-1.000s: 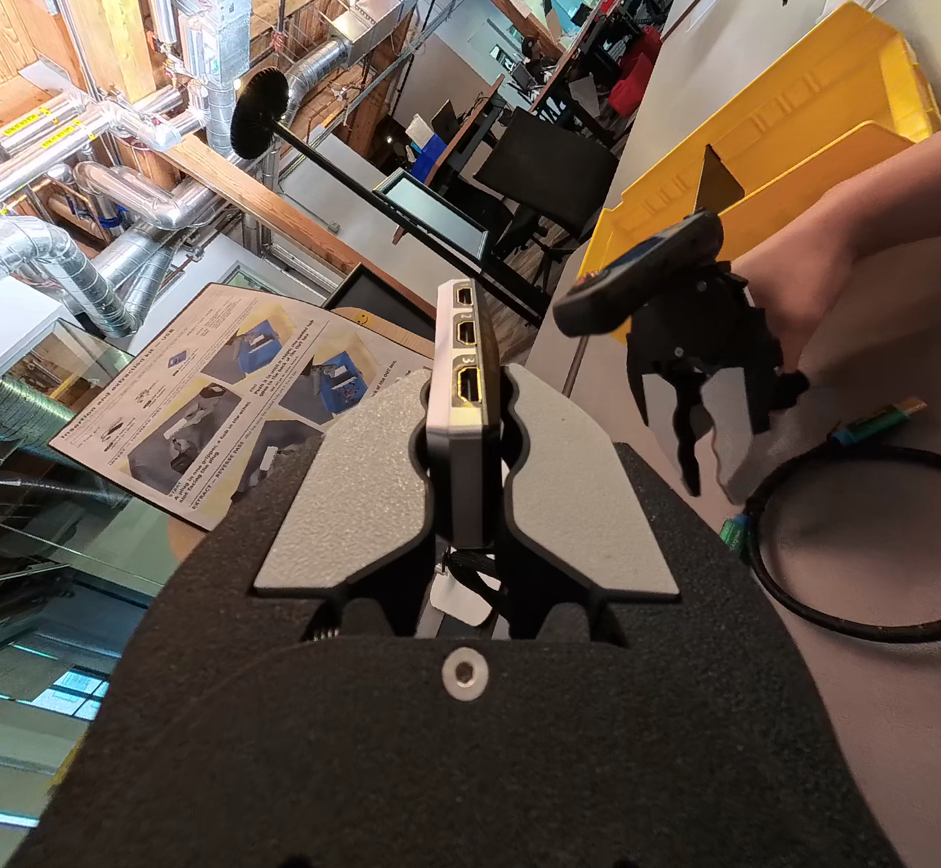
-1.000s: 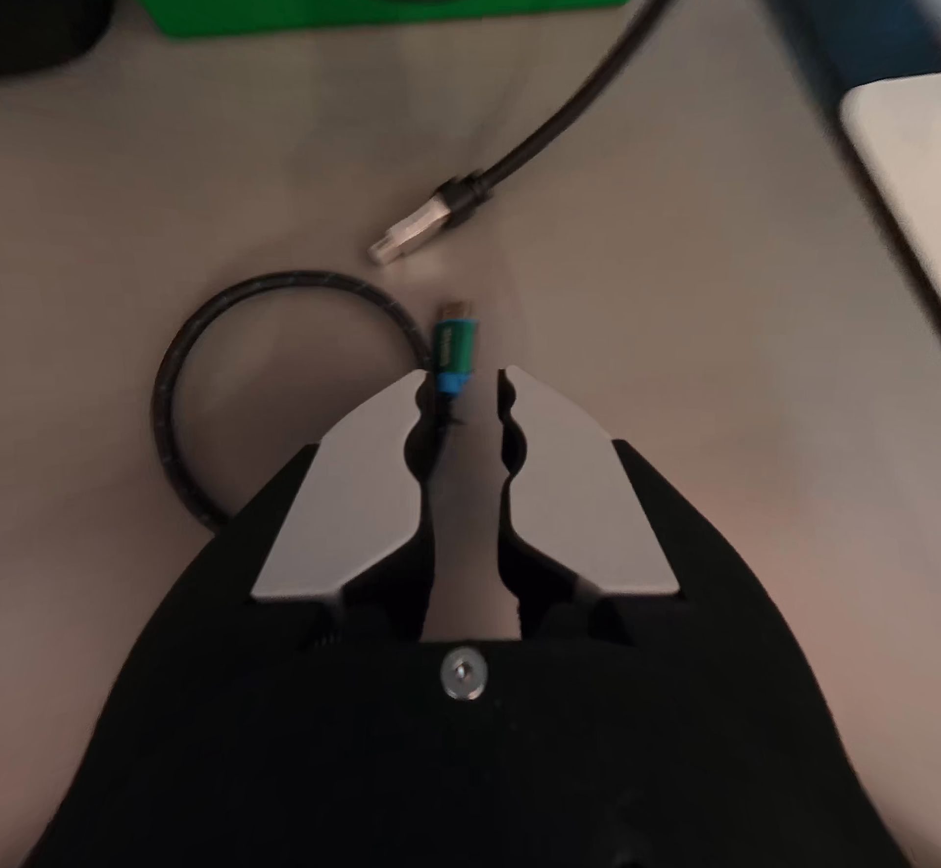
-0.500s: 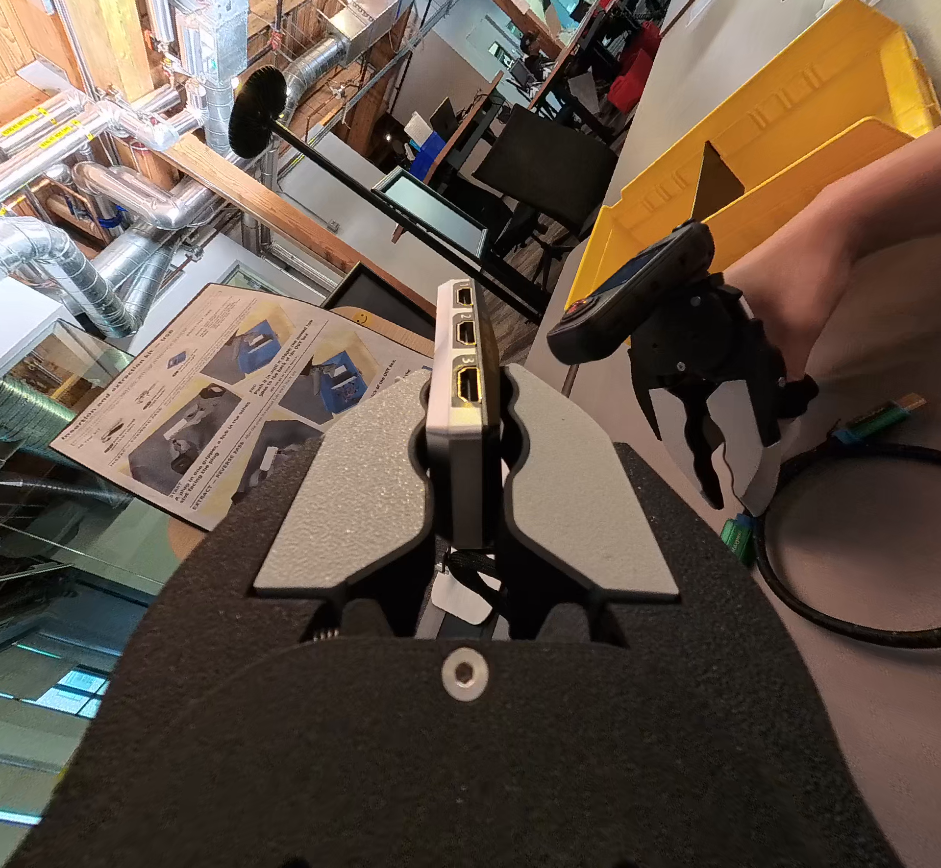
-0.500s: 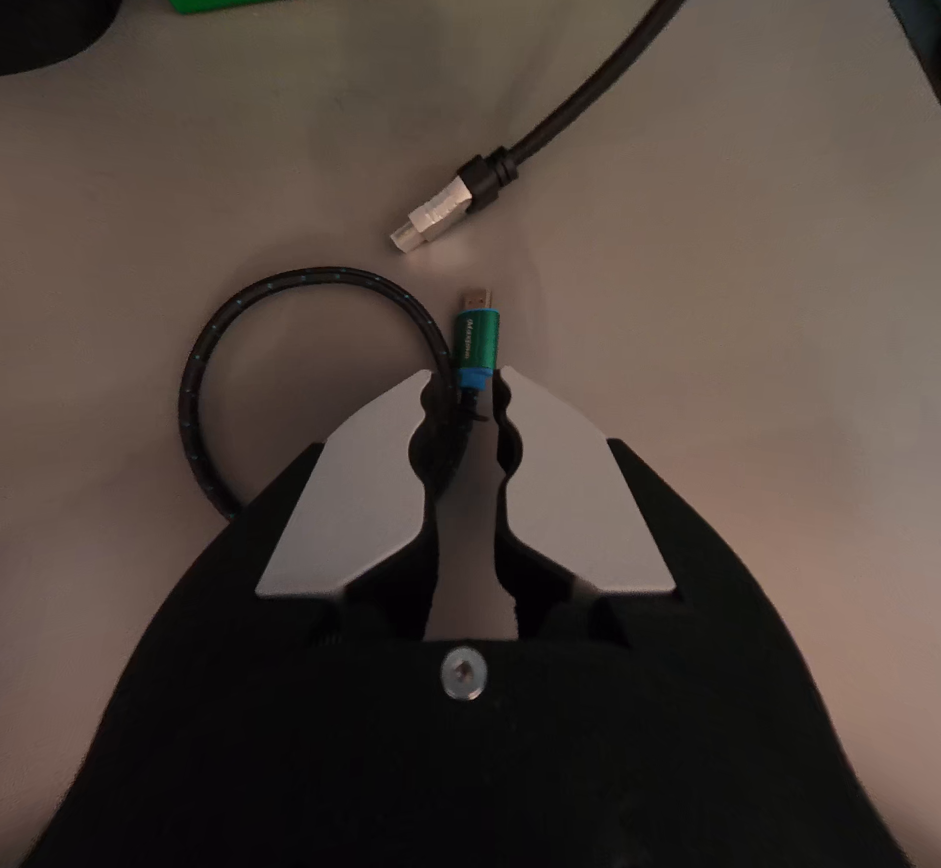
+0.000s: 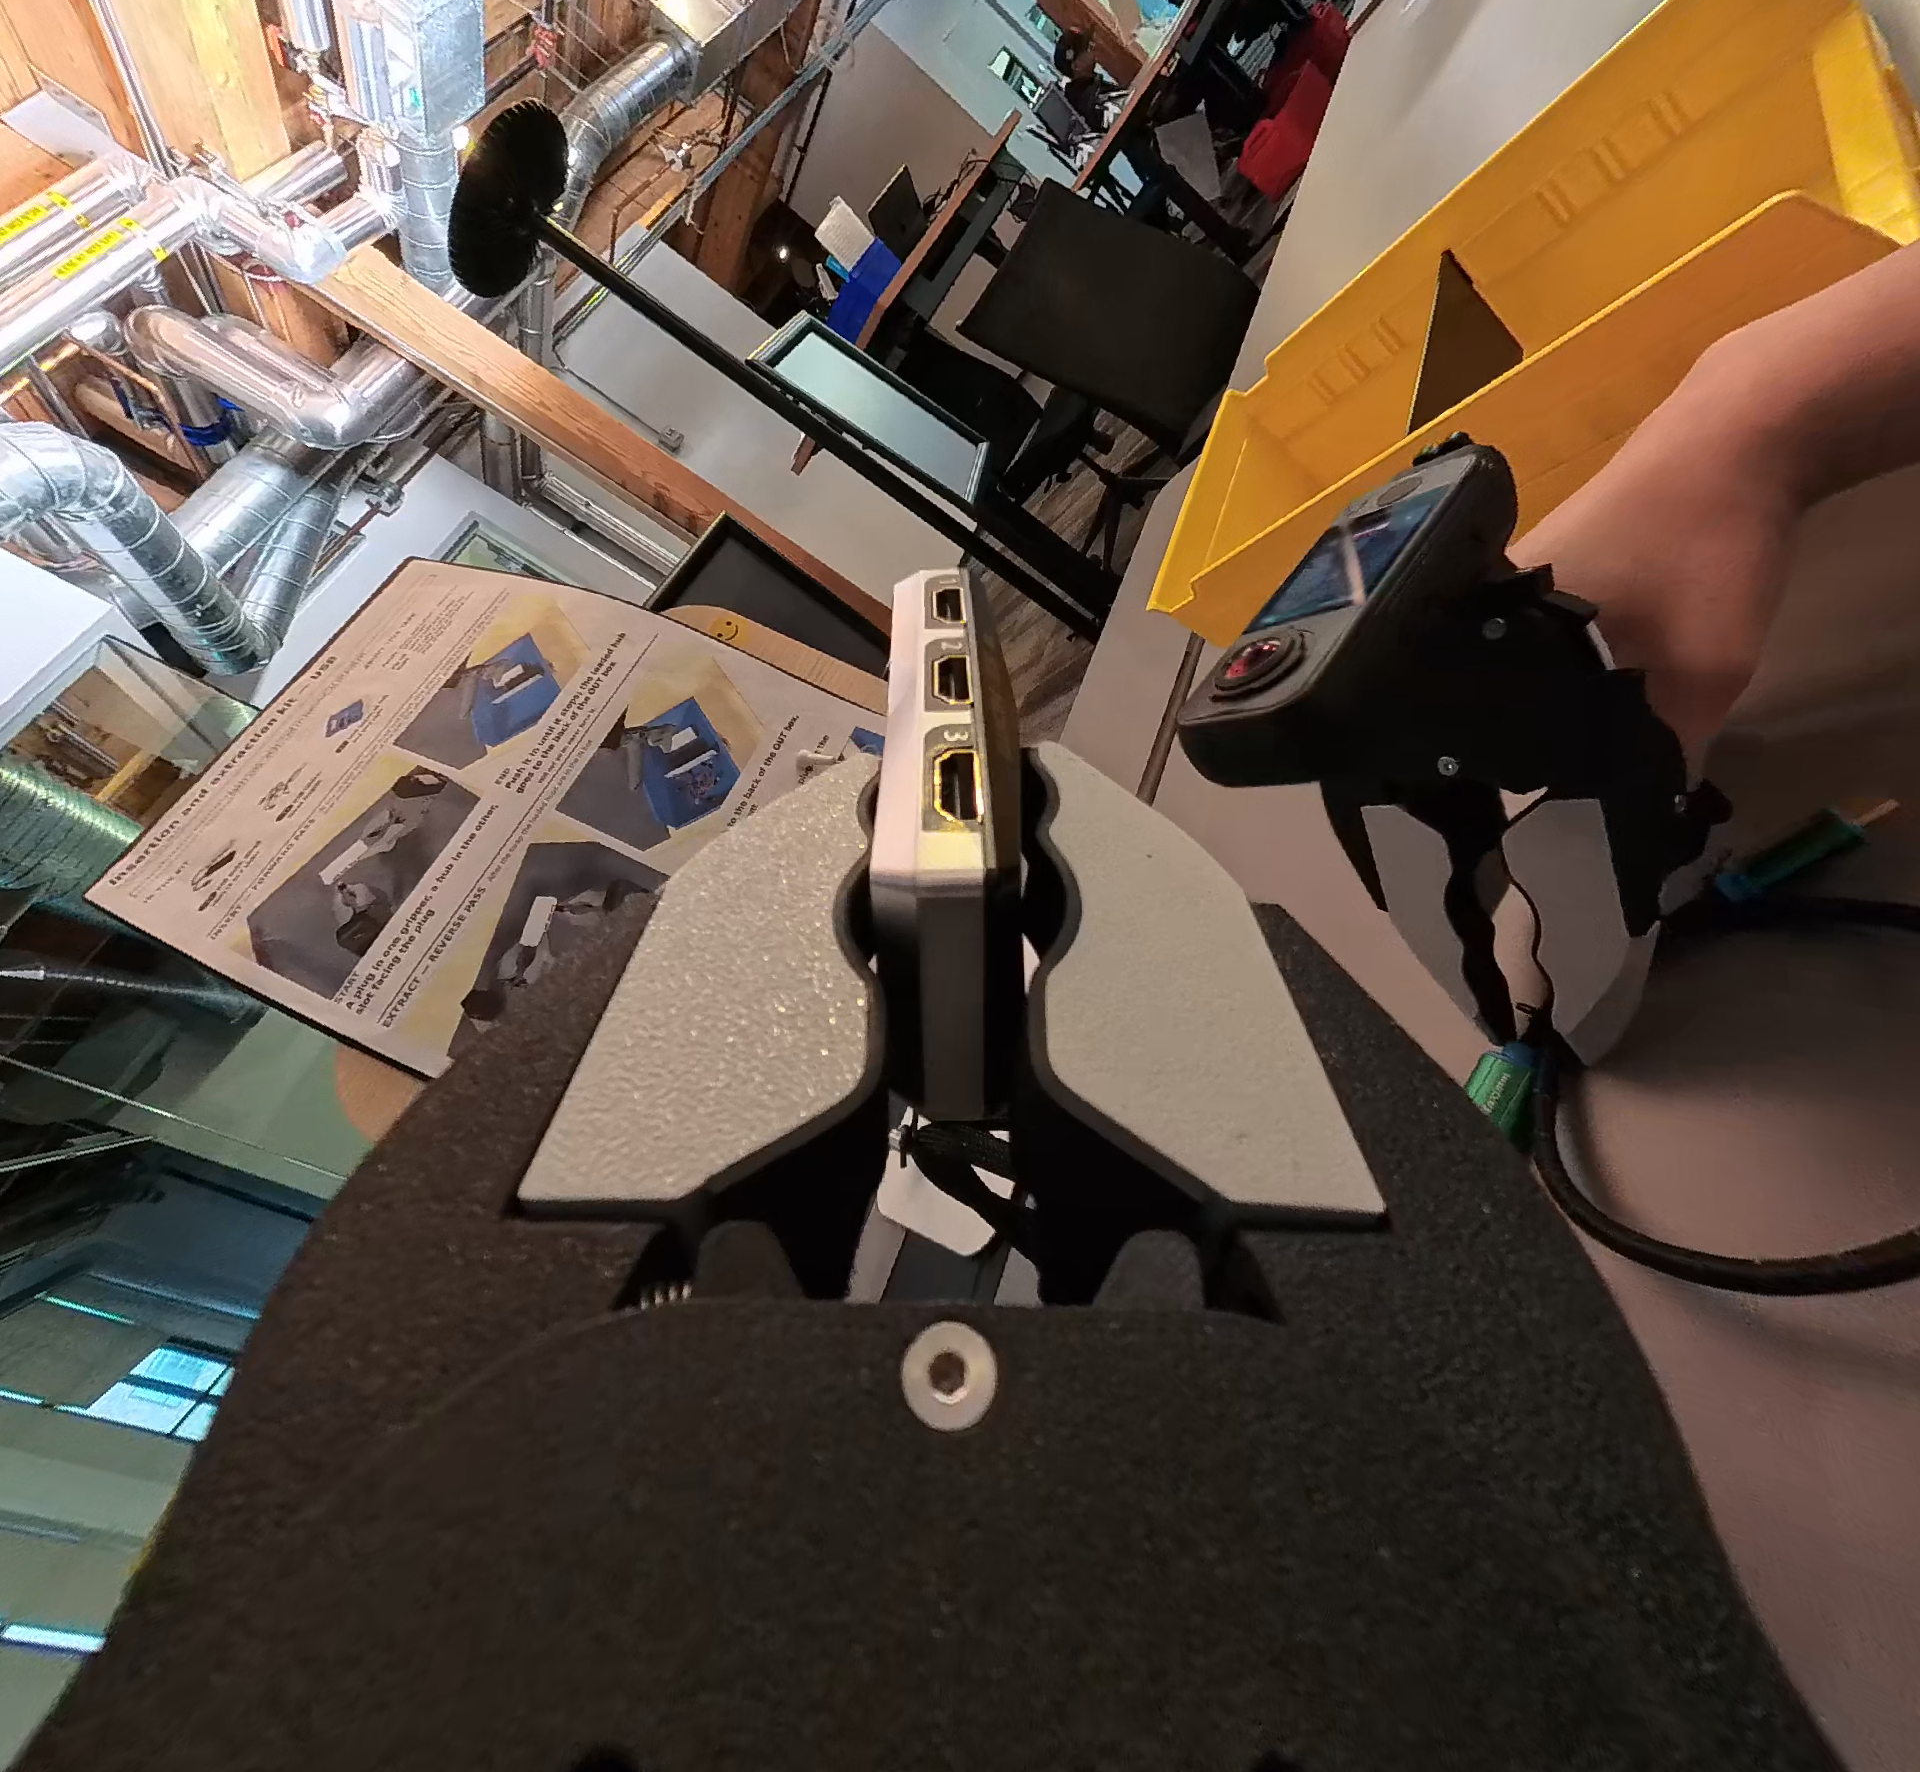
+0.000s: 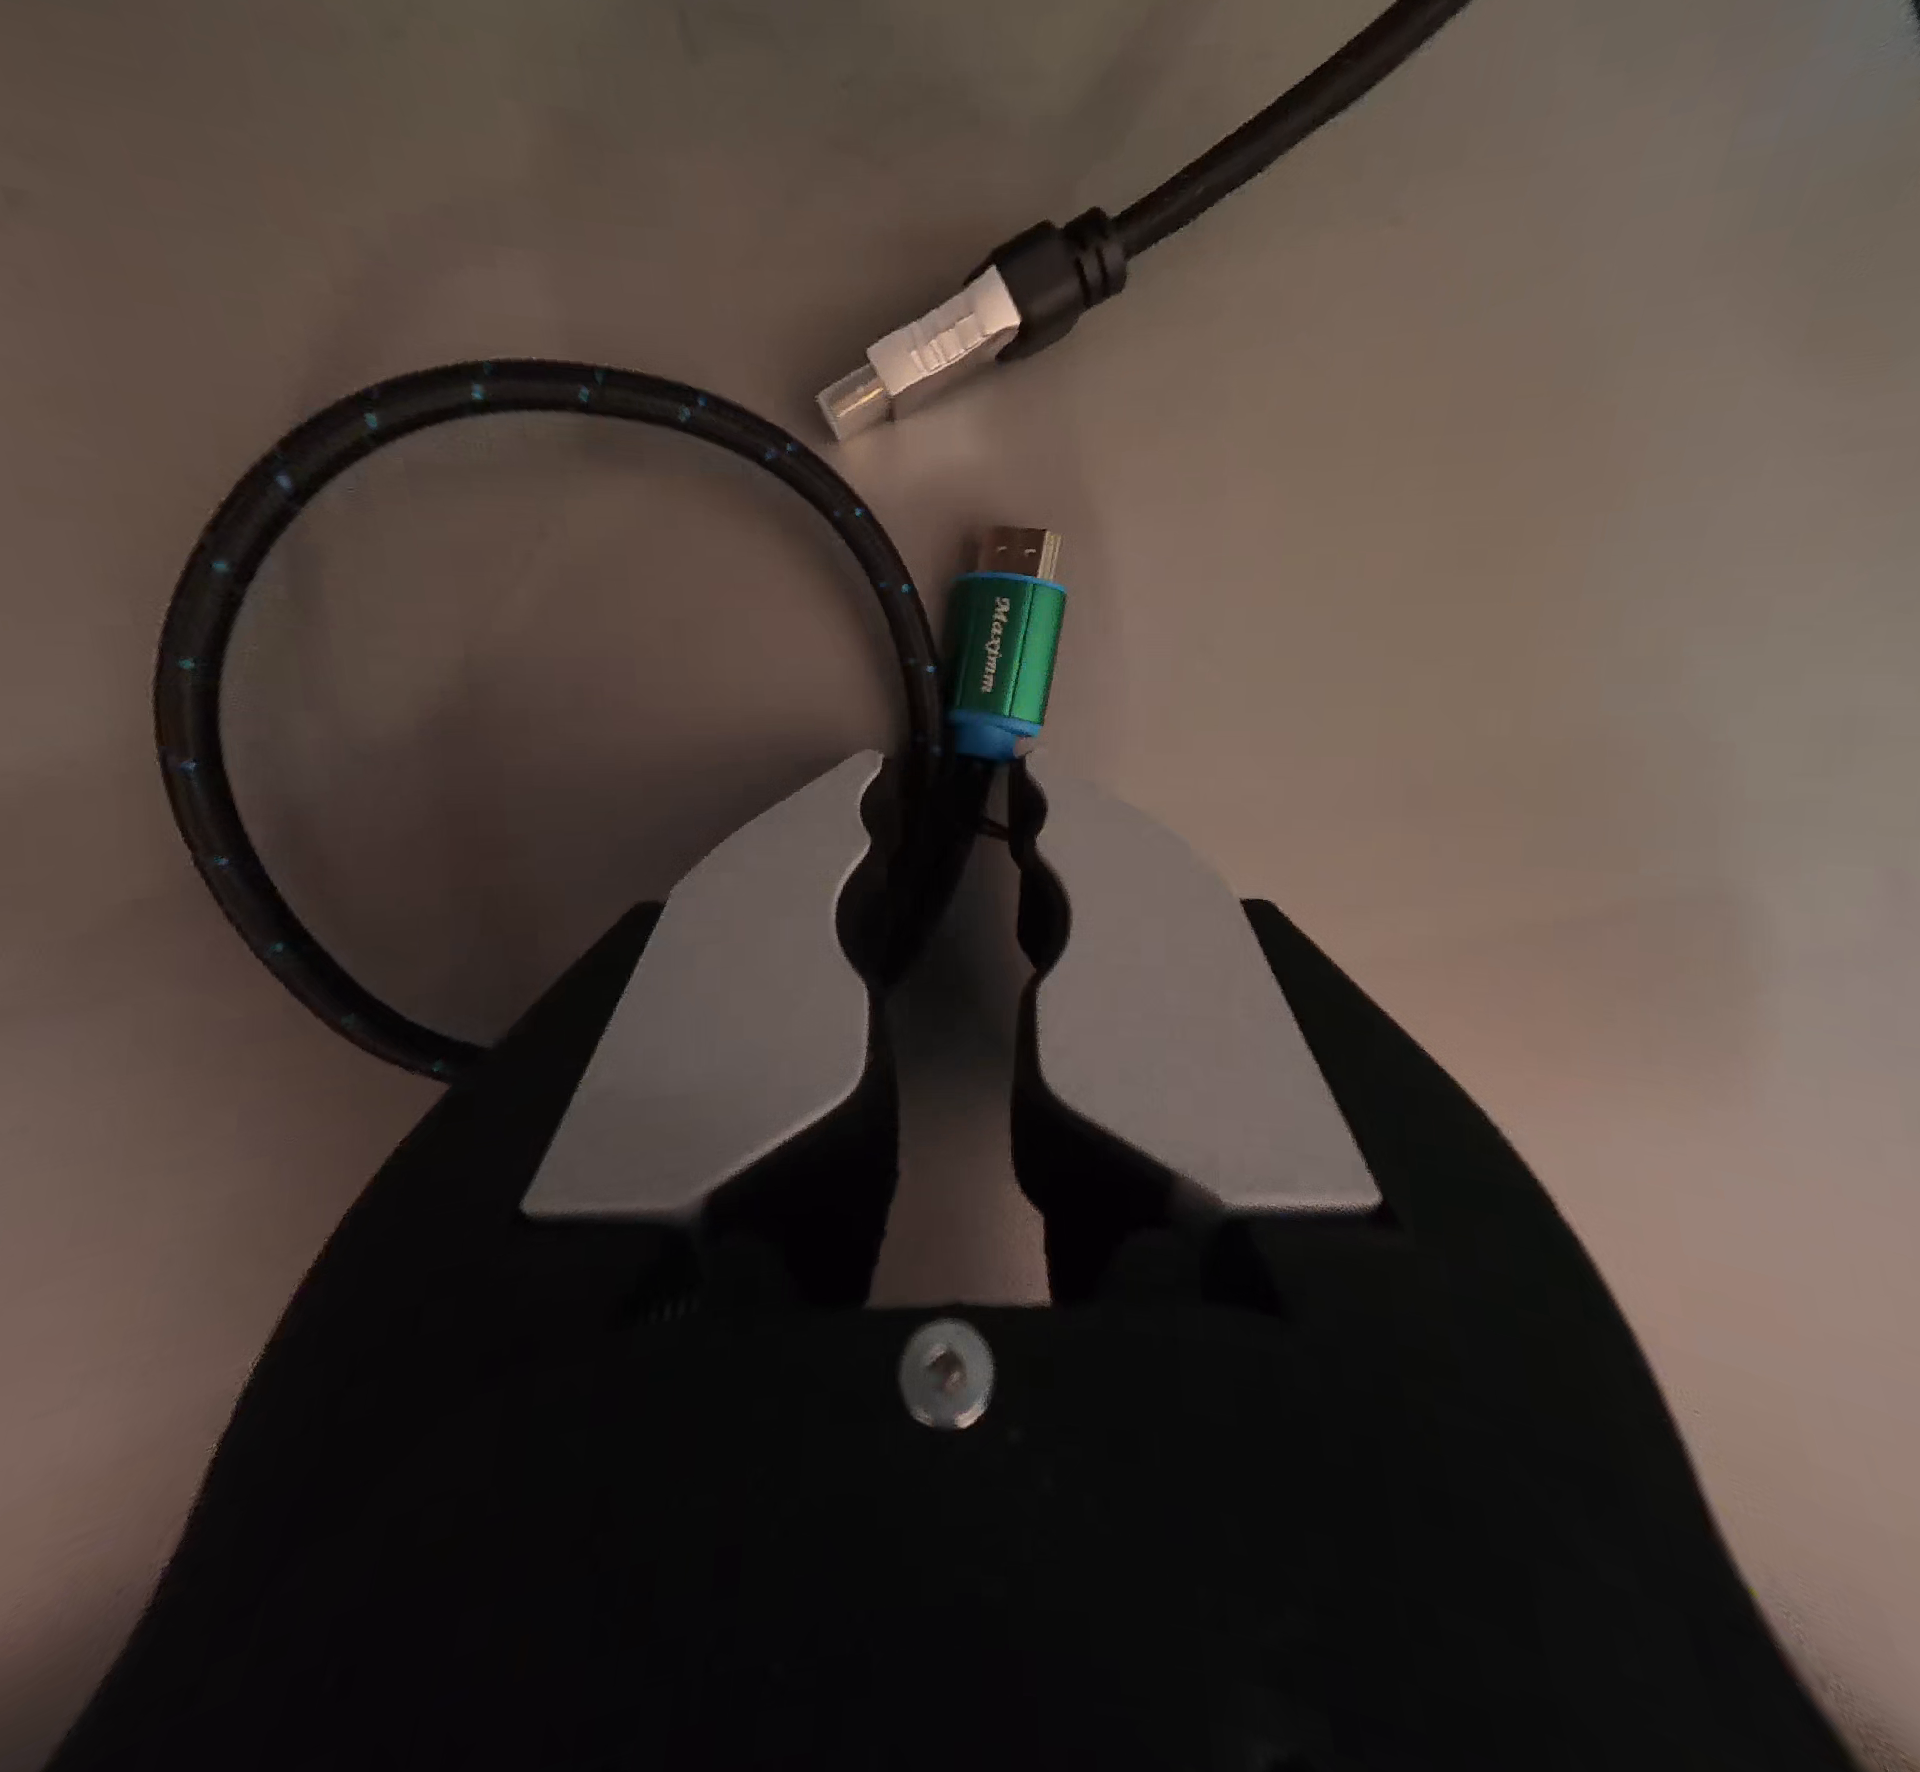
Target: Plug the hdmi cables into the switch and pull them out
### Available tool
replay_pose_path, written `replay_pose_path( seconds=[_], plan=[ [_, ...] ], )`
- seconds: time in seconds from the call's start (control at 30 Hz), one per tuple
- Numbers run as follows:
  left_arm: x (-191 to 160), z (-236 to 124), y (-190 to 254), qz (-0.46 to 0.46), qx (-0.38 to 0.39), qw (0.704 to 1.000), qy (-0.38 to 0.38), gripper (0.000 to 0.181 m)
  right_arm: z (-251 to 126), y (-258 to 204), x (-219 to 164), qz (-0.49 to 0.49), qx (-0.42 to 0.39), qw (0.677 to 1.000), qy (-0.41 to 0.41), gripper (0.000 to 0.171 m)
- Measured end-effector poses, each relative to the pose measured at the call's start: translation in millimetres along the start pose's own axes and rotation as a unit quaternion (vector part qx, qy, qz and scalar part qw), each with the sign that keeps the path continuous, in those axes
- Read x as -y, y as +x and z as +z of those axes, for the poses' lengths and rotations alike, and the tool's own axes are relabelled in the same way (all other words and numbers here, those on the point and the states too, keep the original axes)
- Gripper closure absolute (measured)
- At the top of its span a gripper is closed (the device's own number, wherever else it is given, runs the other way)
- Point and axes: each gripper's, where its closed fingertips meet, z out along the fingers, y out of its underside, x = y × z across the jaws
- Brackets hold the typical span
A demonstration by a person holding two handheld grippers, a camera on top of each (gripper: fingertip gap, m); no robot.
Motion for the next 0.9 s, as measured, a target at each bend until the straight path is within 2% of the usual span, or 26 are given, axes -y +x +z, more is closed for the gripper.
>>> replay_pose_path(
  seconds=[0.27,0.43,0.7,0.9],
  plan=[
    [-4.6,-0.8,-3.5,-0.005,0.007,1.0,-0.007,0.158,5.4,0.5,5.0,0.068,0.034,0.996,0.047,0.149],
    [-5.6,-1.4,-3.9,0.005,0.01,1.0,-0.013,0.158,4.8,-3.0,4.9,0.079,0.05,0.995,0.04,0.143],
    [-10.4,-1.1,-8.1,-0.001,0.02,1.0,-0.023,0.158,6.4,1.6,5.7,0.07,0.03,0.997,0.03,0.153],
    [-22.3,0.6,-12.9,0.028,0.042,0.997,-0.059,0.159,-32.5,10.6,20.5,0.071,0.025,0.994,0.075,0.157]
  ],
)
